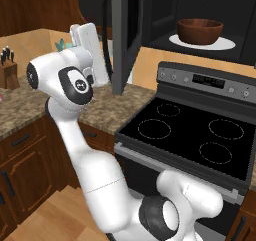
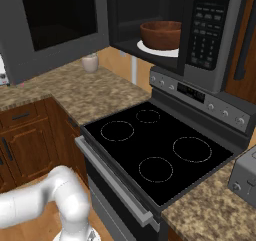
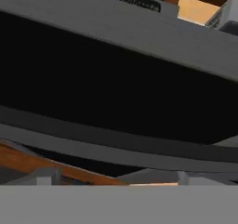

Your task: Pick the bell pepper from the sink and place it in the bowl. Then pick the bowl and place it in the microwave. Then close the microwave door and press the start button.

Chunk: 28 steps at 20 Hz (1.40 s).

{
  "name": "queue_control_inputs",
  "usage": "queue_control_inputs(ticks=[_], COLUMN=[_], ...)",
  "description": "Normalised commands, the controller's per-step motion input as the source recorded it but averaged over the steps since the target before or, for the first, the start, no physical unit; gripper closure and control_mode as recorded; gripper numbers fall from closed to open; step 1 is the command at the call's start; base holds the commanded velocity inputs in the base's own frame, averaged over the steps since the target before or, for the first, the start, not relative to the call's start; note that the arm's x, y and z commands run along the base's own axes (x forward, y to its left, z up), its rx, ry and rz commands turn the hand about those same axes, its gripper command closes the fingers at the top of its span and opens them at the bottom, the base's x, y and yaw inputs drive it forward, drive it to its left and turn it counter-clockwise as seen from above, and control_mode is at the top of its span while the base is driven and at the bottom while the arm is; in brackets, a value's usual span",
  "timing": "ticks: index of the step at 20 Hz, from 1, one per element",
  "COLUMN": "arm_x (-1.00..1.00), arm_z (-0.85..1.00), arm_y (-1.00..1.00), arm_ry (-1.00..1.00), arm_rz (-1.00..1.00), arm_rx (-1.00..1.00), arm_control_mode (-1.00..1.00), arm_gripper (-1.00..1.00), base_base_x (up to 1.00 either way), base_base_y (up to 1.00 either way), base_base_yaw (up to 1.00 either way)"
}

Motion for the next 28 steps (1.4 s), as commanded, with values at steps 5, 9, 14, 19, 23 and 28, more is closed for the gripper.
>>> queue_control_inputs(ticks=[5, 9, 14, 19, 23, 28], arm_x=[-0.01, 0.0, 0.0, 0.09, 0.47, 0.54], arm_z=[0.0, 0.0, 0.0, 0.0, 0.0, 0.0], arm_y=[-1.0, -1.0, -1.0, -0.95, -0.72, -0.76], arm_ry=[-0.18, -0.15, -0.21, -0.16, -0.02, 0.0], arm_rz=[-0.02, -0.02, -0.04, -0.11, -0.19, -0.17], arm_rx=[0.26, 0.24, 0.23, 0.15, 0.03, 0.01], arm_control_mode=[-1.0, -1.0, -1.0, -1.0, -1.0, -1.0], arm_gripper=[-1.0, -1.0, -1.0, -1.0, -1.0, -1.0], base_base_x=[0.0, 0.0, 0.0, 0.0, 0.0, 0.0], base_base_y=[0.0, 0.0, 0.0, 0.0, 0.0, 0.0], base_base_yaw=[0.0, 0.0, 0.0, 0.0, 0.0, 0.0])
